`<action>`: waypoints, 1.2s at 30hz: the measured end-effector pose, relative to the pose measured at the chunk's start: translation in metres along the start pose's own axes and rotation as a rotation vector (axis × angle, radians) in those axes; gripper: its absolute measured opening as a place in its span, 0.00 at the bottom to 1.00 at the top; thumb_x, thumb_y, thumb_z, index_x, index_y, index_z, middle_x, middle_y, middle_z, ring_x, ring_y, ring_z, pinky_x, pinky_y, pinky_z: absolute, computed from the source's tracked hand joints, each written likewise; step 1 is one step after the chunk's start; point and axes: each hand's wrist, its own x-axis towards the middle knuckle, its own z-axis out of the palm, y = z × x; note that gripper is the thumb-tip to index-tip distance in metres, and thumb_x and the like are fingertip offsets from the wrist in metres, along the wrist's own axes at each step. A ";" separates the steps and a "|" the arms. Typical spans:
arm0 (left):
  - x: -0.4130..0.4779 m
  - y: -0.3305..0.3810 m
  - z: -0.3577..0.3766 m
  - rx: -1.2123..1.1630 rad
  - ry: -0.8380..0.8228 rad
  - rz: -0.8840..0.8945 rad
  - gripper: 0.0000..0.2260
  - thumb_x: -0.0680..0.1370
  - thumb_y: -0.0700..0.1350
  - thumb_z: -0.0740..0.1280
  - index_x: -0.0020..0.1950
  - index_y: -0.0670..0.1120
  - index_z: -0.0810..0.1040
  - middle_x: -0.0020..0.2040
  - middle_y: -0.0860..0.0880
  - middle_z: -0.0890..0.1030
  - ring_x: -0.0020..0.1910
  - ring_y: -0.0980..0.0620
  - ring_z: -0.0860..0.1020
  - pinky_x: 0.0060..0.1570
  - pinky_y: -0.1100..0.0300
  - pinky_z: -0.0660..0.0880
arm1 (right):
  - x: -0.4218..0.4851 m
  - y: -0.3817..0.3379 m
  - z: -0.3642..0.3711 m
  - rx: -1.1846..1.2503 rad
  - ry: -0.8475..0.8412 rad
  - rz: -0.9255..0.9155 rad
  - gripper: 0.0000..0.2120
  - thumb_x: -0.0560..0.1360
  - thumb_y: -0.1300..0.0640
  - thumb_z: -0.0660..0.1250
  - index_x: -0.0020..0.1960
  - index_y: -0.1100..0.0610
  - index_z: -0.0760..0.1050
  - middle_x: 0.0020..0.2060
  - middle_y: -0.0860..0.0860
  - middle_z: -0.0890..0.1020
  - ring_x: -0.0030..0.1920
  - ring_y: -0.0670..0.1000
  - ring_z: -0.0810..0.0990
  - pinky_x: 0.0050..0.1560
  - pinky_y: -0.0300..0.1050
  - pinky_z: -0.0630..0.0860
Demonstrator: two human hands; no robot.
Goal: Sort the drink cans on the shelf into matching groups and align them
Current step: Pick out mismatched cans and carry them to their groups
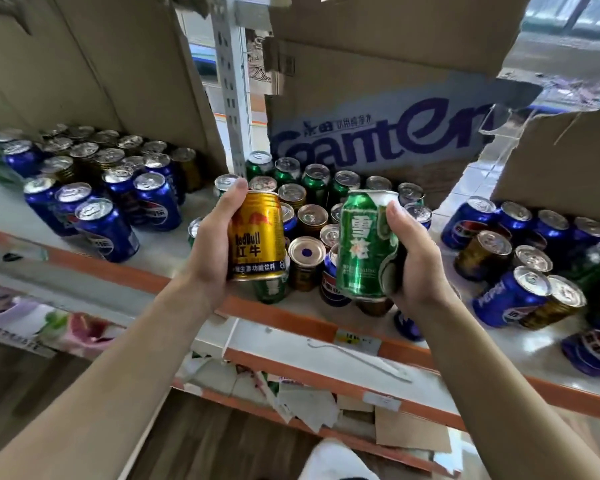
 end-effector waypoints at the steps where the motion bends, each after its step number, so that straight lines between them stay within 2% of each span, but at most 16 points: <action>1: 0.003 0.000 0.000 -0.001 -0.002 -0.004 0.19 0.80 0.58 0.59 0.39 0.55 0.86 0.39 0.49 0.85 0.38 0.49 0.83 0.43 0.52 0.79 | 0.003 -0.001 -0.001 -0.013 0.009 -0.018 0.25 0.74 0.42 0.66 0.61 0.59 0.77 0.55 0.63 0.82 0.55 0.65 0.81 0.59 0.71 0.74; 3: 0.012 0.000 0.003 0.003 -0.012 -0.009 0.19 0.80 0.58 0.59 0.37 0.56 0.86 0.38 0.50 0.84 0.38 0.49 0.83 0.46 0.50 0.78 | 0.008 -0.006 -0.005 -0.060 0.032 -0.059 0.24 0.72 0.42 0.71 0.60 0.59 0.77 0.55 0.60 0.82 0.56 0.63 0.81 0.60 0.71 0.74; 6: 0.027 0.002 0.014 0.025 -0.032 -0.019 0.18 0.78 0.60 0.61 0.40 0.53 0.86 0.40 0.47 0.85 0.40 0.45 0.83 0.45 0.48 0.79 | 0.019 -0.017 -0.025 -0.147 0.073 -0.105 0.19 0.74 0.48 0.69 0.61 0.57 0.75 0.53 0.57 0.83 0.56 0.60 0.82 0.59 0.66 0.77; 10: 0.049 0.003 0.039 0.045 -0.081 -0.033 0.18 0.78 0.60 0.61 0.47 0.48 0.82 0.41 0.45 0.85 0.39 0.45 0.84 0.39 0.52 0.81 | 0.032 -0.036 -0.061 -0.278 0.176 -0.198 0.21 0.75 0.53 0.70 0.65 0.58 0.74 0.53 0.55 0.83 0.53 0.53 0.83 0.50 0.45 0.80; 13: 0.062 -0.001 0.056 0.064 -0.114 -0.046 0.18 0.78 0.60 0.61 0.46 0.50 0.84 0.42 0.46 0.84 0.40 0.46 0.83 0.40 0.53 0.81 | 0.041 -0.043 -0.092 -0.386 0.267 -0.239 0.17 0.76 0.59 0.71 0.64 0.57 0.74 0.52 0.51 0.83 0.52 0.48 0.83 0.48 0.39 0.79; 15: 0.069 -0.006 0.065 0.069 -0.123 -0.061 0.19 0.77 0.62 0.63 0.50 0.49 0.83 0.44 0.45 0.84 0.45 0.42 0.83 0.42 0.51 0.81 | 0.048 -0.040 -0.114 -0.481 0.326 -0.236 0.19 0.75 0.60 0.73 0.64 0.55 0.73 0.54 0.49 0.83 0.54 0.47 0.82 0.52 0.39 0.79; 17: 0.073 -0.009 0.073 0.079 -0.135 -0.071 0.21 0.75 0.63 0.64 0.54 0.46 0.81 0.45 0.43 0.84 0.46 0.40 0.82 0.42 0.50 0.80 | 0.055 -0.033 -0.133 -0.590 0.392 -0.218 0.22 0.74 0.59 0.74 0.66 0.53 0.72 0.56 0.47 0.81 0.57 0.47 0.80 0.55 0.35 0.76; 20: 0.078 -0.012 0.083 0.091 -0.171 -0.076 0.18 0.78 0.60 0.61 0.50 0.48 0.81 0.41 0.46 0.84 0.40 0.45 0.83 0.38 0.53 0.80 | 0.062 -0.016 -0.151 -0.715 0.449 -0.152 0.27 0.73 0.58 0.75 0.69 0.57 0.69 0.55 0.45 0.78 0.55 0.42 0.77 0.54 0.26 0.70; 21: 0.079 -0.012 0.087 0.089 -0.174 -0.074 0.17 0.79 0.59 0.60 0.47 0.49 0.82 0.39 0.47 0.84 0.38 0.47 0.83 0.37 0.54 0.80 | 0.064 -0.009 -0.155 -0.728 0.452 -0.121 0.28 0.73 0.58 0.75 0.69 0.57 0.69 0.55 0.45 0.78 0.54 0.41 0.77 0.56 0.28 0.71; 23: 0.082 -0.015 0.090 0.087 -0.179 -0.068 0.18 0.80 0.57 0.60 0.40 0.51 0.84 0.37 0.48 0.84 0.36 0.49 0.83 0.36 0.55 0.81 | 0.066 0.006 -0.161 -0.741 0.440 -0.042 0.30 0.72 0.58 0.75 0.71 0.57 0.68 0.57 0.46 0.76 0.57 0.45 0.75 0.62 0.39 0.71; 25: 0.084 -0.017 0.092 0.091 -0.184 -0.064 0.19 0.81 0.57 0.59 0.40 0.51 0.85 0.36 0.48 0.84 0.36 0.49 0.83 0.37 0.54 0.81 | 0.068 0.020 -0.163 -0.737 0.419 0.027 0.33 0.72 0.58 0.76 0.73 0.57 0.67 0.60 0.48 0.75 0.62 0.47 0.73 0.65 0.45 0.70; 28: 0.086 -0.019 0.089 0.098 -0.177 -0.067 0.16 0.80 0.58 0.60 0.47 0.49 0.82 0.37 0.47 0.83 0.37 0.47 0.83 0.37 0.53 0.81 | 0.069 0.033 -0.165 -0.685 0.421 0.089 0.33 0.71 0.61 0.75 0.73 0.56 0.67 0.62 0.50 0.75 0.63 0.48 0.73 0.65 0.47 0.71; 32: 0.091 -0.021 0.085 0.094 -0.169 -0.087 0.16 0.79 0.58 0.61 0.46 0.48 0.81 0.39 0.45 0.84 0.39 0.44 0.83 0.40 0.51 0.82 | 0.072 0.039 -0.169 -0.568 0.432 0.171 0.32 0.71 0.62 0.76 0.72 0.54 0.68 0.60 0.51 0.76 0.57 0.49 0.78 0.57 0.44 0.76; 36: 0.096 -0.025 0.085 0.103 -0.185 -0.108 0.16 0.78 0.60 0.62 0.46 0.50 0.83 0.39 0.46 0.84 0.39 0.46 0.84 0.42 0.50 0.81 | 0.075 0.042 -0.172 -0.530 0.390 0.217 0.32 0.72 0.61 0.74 0.72 0.52 0.68 0.62 0.50 0.78 0.59 0.50 0.78 0.63 0.50 0.76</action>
